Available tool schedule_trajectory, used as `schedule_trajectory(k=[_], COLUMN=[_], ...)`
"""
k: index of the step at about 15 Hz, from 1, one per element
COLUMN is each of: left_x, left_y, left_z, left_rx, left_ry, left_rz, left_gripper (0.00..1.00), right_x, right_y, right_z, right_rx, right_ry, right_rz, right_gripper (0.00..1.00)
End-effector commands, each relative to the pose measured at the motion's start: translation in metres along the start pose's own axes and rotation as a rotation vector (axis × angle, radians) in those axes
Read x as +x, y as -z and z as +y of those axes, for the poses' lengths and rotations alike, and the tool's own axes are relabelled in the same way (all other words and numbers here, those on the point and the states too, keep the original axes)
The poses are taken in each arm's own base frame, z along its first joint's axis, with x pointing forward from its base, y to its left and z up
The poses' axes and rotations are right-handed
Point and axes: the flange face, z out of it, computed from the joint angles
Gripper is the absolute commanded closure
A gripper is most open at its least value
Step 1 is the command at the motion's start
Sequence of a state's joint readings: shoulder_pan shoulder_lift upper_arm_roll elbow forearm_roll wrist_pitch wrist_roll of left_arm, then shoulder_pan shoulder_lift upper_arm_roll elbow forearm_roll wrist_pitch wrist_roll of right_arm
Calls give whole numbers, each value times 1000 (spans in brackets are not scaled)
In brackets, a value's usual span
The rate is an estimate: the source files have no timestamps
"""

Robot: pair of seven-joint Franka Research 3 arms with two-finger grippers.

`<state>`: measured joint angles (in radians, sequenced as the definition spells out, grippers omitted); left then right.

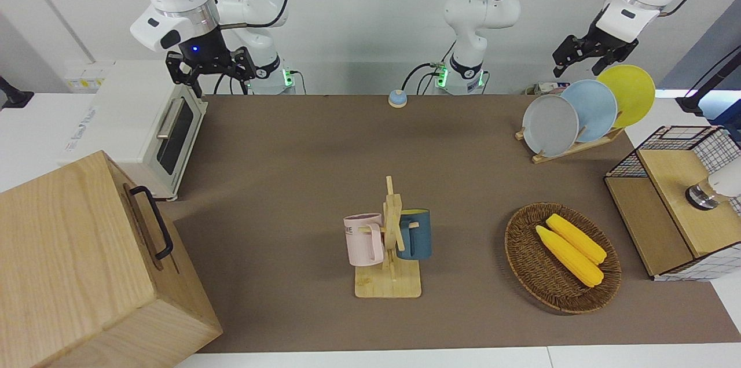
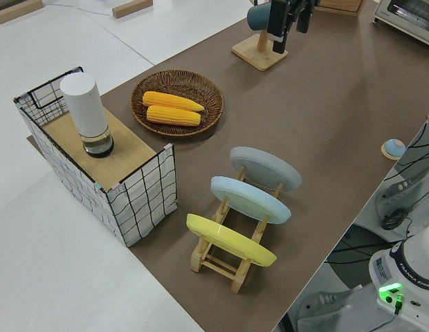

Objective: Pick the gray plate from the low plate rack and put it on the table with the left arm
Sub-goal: 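Move the left gripper toward the gray plates in the low wooden rack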

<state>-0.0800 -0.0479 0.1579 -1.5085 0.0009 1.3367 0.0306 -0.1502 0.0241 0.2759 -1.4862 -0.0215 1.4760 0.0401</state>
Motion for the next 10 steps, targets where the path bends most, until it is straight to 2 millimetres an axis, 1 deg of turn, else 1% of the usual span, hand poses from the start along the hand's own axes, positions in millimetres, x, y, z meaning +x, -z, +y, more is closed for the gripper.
schedule_trajectory(k=[1,2,5,7,9,10], left_x=[7,6,6,6,6,5], left_y=[-3,-3,-2,-3,-3,-7], left_z=[9,10,2,5,3,1], left_rx=[7,6,2,5,5,6], left_ry=[78,76,86,85,87,89], left_rz=[-6,-6,-5,-6,-8,-11], left_gripper=[13,13,13,13,13,13], right_x=[-2,-2,-2,-2,-2,-2], right_y=[4,4,4,4,4,4], right_z=[1,1,1,1,1,1], right_rx=[-2,-2,-2,-2,-1,-2], right_ry=[-14,-14,-14,-14,-14,-14], right_rz=[-2,-1,-2,-4,-2,-2], right_gripper=[17,17,17,17,17,17])
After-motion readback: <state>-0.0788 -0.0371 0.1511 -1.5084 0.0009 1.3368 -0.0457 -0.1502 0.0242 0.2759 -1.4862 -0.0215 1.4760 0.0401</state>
